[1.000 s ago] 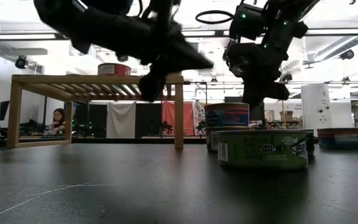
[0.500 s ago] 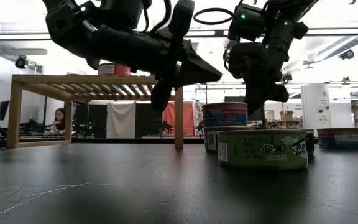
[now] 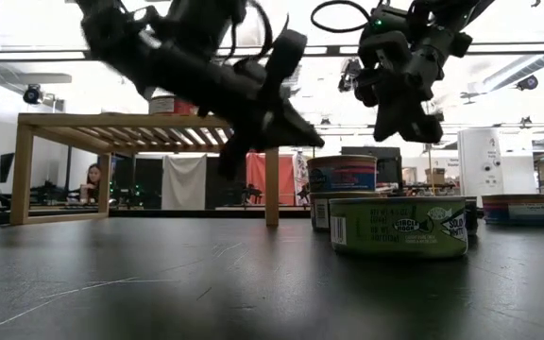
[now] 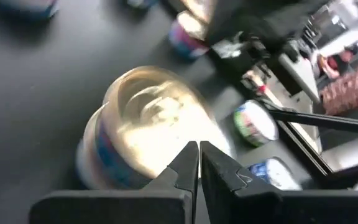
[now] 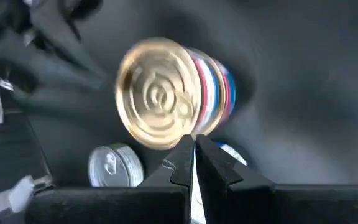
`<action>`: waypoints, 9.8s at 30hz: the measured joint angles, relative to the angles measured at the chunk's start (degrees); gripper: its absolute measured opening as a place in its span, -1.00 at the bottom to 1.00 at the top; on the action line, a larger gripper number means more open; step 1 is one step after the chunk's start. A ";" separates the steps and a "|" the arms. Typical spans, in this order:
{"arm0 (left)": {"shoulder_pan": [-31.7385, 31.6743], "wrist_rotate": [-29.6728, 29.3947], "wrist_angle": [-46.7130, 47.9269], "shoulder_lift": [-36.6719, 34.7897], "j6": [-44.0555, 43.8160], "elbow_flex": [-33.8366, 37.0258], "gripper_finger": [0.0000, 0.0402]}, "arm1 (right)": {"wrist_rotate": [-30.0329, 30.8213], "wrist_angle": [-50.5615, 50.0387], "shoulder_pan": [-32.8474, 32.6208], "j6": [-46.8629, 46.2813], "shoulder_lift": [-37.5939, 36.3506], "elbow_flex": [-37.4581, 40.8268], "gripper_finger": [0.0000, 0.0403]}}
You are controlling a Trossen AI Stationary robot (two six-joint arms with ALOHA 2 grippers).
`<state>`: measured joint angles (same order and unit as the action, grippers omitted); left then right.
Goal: Stack canned seafood by type on shelf
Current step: Put the blue pink tuna can on the shelf
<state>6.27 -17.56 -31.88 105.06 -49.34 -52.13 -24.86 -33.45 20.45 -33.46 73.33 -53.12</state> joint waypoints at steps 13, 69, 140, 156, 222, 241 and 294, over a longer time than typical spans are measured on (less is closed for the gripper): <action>-0.63 -2.00 37.06 0.69 16.28 -21.55 -1.00 | -2.02 -0.51 2.58 5.06 -0.89 0.00 -0.95; -0.68 -1.33 27.13 1.16 16.04 -13.32 -1.00 | -3.39 34.02 2.47 -13.80 -1.15 18.86 0.22; 1.45 -1.79 20.93 1.53 10.56 -8.44 -1.00 | 0.48 35.91 -3.24 -11.57 -0.74 19.08 0.54; 1.94 -2.93 20.22 1.53 10.65 -8.05 -1.00 | 0.15 39.33 -3.48 -12.13 -0.78 19.08 0.59; 2.62 -2.24 8.45 3.56 7.21 -3.45 -1.00 | 1.96 46.06 -7.45 -4.49 5.23 19.08 0.57; 2.70 -0.95 8.19 3.49 6.41 -3.26 -1.00 | 0.65 45.71 -7.43 -1.70 4.80 19.08 -0.08; 3.80 -11.48 70.47 -24.45 16.75 -29.64 -1.00 | -19.33 45.74 7.63 -17.16 2.62 -1.78 -0.08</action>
<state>10.07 -29.05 38.58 80.61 -32.59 -81.78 -44.18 12.29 28.08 -50.62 75.95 -54.90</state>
